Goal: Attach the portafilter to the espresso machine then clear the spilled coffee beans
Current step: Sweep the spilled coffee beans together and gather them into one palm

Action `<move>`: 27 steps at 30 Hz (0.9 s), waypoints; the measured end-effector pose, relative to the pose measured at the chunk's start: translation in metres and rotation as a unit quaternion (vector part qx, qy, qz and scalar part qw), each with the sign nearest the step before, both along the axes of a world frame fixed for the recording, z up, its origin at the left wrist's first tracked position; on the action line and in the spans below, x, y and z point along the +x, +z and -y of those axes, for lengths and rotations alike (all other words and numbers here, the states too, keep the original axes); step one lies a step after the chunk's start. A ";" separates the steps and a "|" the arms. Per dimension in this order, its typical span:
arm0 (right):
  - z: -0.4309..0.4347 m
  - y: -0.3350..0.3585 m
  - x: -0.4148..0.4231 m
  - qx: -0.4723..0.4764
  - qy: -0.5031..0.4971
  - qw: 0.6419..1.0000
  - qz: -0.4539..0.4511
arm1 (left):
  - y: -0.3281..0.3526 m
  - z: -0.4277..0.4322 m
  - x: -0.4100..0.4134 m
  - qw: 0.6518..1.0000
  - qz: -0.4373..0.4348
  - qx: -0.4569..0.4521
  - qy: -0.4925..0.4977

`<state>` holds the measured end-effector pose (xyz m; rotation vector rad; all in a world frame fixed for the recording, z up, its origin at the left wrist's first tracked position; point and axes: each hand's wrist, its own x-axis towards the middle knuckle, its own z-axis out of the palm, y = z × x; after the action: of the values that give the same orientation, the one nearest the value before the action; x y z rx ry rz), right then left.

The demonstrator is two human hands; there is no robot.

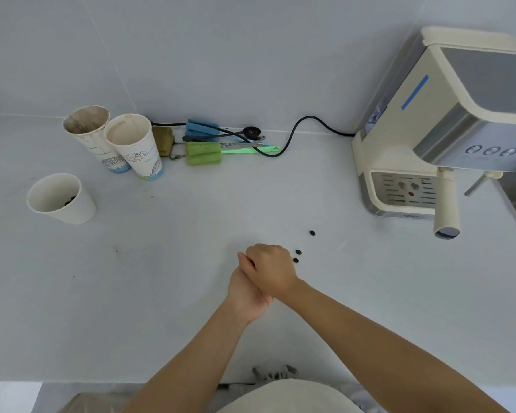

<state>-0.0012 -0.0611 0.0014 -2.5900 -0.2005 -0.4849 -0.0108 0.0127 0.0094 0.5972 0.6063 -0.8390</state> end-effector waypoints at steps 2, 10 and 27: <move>0.000 0.001 -0.004 0.000 -0.010 1.000 -0.018 | -0.006 0.001 -0.001 1.000 -0.003 -0.008 0.007; 0.000 -0.004 -0.012 -0.010 -0.020 1.000 0.006 | -0.001 0.003 -0.005 0.999 0.017 -0.002 0.028; 0.083 -0.002 0.007 0.085 -0.223 0.893 -0.382 | -0.002 -0.036 -0.008 0.995 -0.038 0.095 -0.005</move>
<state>0.0057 -0.1441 -0.0003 -2.4322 0.6821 0.3818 -0.0191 0.0482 0.0071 0.7430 0.7588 -0.8214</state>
